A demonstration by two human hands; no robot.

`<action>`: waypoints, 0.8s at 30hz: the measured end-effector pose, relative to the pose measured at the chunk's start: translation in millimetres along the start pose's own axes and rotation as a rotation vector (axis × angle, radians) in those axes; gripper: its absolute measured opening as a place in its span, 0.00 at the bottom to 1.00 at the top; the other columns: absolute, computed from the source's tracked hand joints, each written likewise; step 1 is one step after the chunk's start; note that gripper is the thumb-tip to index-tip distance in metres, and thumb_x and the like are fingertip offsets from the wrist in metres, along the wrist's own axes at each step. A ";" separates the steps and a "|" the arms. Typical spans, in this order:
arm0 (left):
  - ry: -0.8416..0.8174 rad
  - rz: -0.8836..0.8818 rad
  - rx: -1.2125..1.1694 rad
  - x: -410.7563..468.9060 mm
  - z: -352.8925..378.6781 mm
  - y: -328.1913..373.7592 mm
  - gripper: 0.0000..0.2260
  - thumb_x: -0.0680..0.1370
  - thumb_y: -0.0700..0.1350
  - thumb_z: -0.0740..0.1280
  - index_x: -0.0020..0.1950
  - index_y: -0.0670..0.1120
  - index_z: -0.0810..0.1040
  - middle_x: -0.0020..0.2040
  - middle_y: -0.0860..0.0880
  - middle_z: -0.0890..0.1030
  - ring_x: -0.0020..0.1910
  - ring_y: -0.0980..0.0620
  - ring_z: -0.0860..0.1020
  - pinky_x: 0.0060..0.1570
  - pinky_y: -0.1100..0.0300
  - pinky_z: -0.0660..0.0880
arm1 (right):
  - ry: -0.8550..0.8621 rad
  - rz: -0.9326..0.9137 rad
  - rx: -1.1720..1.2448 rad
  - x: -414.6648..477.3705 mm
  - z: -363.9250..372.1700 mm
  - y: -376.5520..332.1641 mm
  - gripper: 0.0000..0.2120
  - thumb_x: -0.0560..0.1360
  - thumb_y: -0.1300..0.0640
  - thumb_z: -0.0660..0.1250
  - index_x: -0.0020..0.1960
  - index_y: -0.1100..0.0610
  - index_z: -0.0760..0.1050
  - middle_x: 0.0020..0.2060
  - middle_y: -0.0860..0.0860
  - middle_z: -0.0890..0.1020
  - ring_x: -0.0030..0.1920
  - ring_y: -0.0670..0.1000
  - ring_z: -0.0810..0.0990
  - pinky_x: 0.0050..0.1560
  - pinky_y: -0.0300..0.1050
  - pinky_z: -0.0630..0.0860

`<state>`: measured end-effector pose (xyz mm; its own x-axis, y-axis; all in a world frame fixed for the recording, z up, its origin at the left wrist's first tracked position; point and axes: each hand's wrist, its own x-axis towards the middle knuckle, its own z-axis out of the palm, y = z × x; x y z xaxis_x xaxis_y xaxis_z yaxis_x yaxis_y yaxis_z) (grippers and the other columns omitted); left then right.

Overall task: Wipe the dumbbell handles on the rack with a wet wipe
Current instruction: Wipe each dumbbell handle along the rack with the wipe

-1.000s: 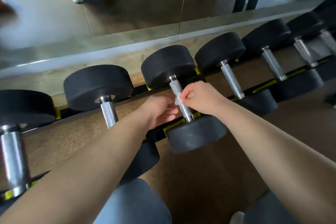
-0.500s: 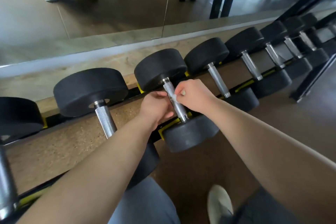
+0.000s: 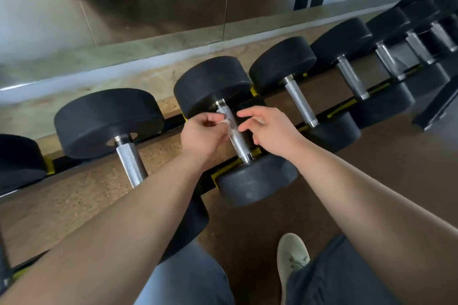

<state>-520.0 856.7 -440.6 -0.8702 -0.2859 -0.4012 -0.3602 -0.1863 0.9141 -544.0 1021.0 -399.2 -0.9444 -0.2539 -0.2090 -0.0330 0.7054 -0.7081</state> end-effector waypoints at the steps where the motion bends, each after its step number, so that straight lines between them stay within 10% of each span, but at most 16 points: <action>1: 0.048 0.010 -0.013 3.4 1.4 -0.5 0.04 0.78 0.37 0.73 0.48 0.46 0.83 0.47 0.44 0.86 0.43 0.50 0.86 0.48 0.55 0.84 | 0.038 0.043 0.037 2.6 0.7 0.4 0.15 0.83 0.56 0.62 0.67 0.45 0.78 0.48 0.42 0.86 0.38 0.40 0.80 0.51 0.41 0.80; 11: -0.134 -0.182 0.452 -12.2 11.1 -19.1 0.05 0.73 0.41 0.78 0.42 0.46 0.82 0.34 0.48 0.85 0.35 0.52 0.84 0.49 0.51 0.85 | -0.046 0.131 0.018 9.7 1.0 -2.3 0.14 0.79 0.61 0.64 0.59 0.48 0.83 0.47 0.45 0.84 0.46 0.45 0.81 0.48 0.41 0.78; 20: 0.159 -0.057 -0.078 21.4 10.6 -2.7 0.04 0.77 0.34 0.73 0.45 0.42 0.80 0.41 0.46 0.84 0.40 0.52 0.86 0.47 0.57 0.83 | -0.107 0.104 0.045 21.0 1.3 2.6 0.10 0.81 0.60 0.64 0.51 0.46 0.79 0.49 0.49 0.84 0.49 0.49 0.83 0.53 0.47 0.82; 24: 0.111 -0.012 0.139 12.8 6.8 -4.3 0.04 0.76 0.37 0.75 0.45 0.43 0.82 0.40 0.46 0.85 0.37 0.54 0.84 0.43 0.59 0.82 | -0.109 0.089 0.002 27.3 0.1 1.1 0.09 0.80 0.61 0.65 0.53 0.50 0.81 0.51 0.48 0.83 0.51 0.49 0.81 0.52 0.46 0.80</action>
<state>-531.9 860.2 -449.2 -0.8259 -0.3883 -0.4089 -0.4199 -0.0606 0.9056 -569.9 1014.8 -405.7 -0.9022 -0.2611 -0.3434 0.0502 0.7270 -0.6849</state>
